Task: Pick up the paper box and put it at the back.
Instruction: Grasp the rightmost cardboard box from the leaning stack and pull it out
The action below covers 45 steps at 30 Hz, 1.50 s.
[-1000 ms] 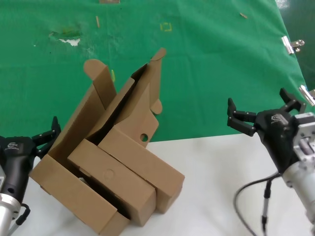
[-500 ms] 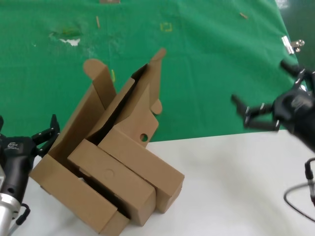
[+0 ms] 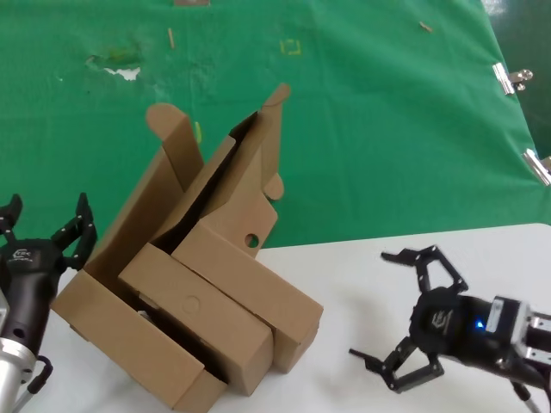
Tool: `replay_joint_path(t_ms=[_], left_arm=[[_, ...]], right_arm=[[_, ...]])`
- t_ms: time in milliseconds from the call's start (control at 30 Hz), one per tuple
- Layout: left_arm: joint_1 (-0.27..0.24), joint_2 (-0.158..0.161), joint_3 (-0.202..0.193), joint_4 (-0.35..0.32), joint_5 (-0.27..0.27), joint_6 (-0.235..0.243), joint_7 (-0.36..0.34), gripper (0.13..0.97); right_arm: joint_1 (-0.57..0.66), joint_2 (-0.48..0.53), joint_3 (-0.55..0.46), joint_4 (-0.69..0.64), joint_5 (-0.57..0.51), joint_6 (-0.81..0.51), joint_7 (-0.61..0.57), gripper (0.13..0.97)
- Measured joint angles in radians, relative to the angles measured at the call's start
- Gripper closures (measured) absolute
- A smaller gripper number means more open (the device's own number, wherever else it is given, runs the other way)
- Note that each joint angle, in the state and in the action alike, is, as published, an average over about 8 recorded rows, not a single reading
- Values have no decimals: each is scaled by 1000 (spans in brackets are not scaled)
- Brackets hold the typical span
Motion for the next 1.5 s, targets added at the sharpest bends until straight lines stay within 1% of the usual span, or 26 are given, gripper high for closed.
replay_joint_path(t_ms=[167, 200, 400, 467, 500, 700, 767, 967, 1100, 1367, 1400, 1500], left_arm=[[0, 0, 0, 0, 0, 0, 0, 535], [0, 0, 0, 0, 0, 0, 0, 535], [0, 0, 0, 0, 0, 0, 0, 688], [0, 0, 0, 0, 0, 0, 0, 739], [0, 0, 0, 0, 0, 0, 0, 739], [0, 0, 0, 0, 0, 0, 0, 842], [0, 0, 0, 0, 0, 0, 0, 876], [0, 0, 0, 0, 0, 0, 0, 920], [0, 0, 0, 0, 0, 0, 0, 947], [0, 0, 0, 0, 0, 0, 0, 953], [0, 0, 0, 0, 0, 0, -1, 955], [0, 0, 0, 0, 0, 0, -1, 957]], right_arm=[[28, -17, -53, -41, -30, -30, -33, 132], [32, -21, -61, -47, -31, -37, -36, 133], [48, -30, -91, -59, -23, -83, -45, 140], [50, -31, -96, -59, -19, -95, -45, 158], [51, -31, -98, -59, -17, -100, -44, 167], [58, -33, -108, -56, -14, -115, -40, 213], [62, -36, -113, -56, -16, -116, -39, 247], [83, -49, -135, -57, -28, -117, -32, 352], [98, -57, -151, -61, -38, -119, -27, 352], [132, -62, -171, -78, -54, -125, -23, 555], [136, -63, -173, -79, -55, -126, -23, 555], [144, -65, -176, -82, -57, -127, -22, 630]])
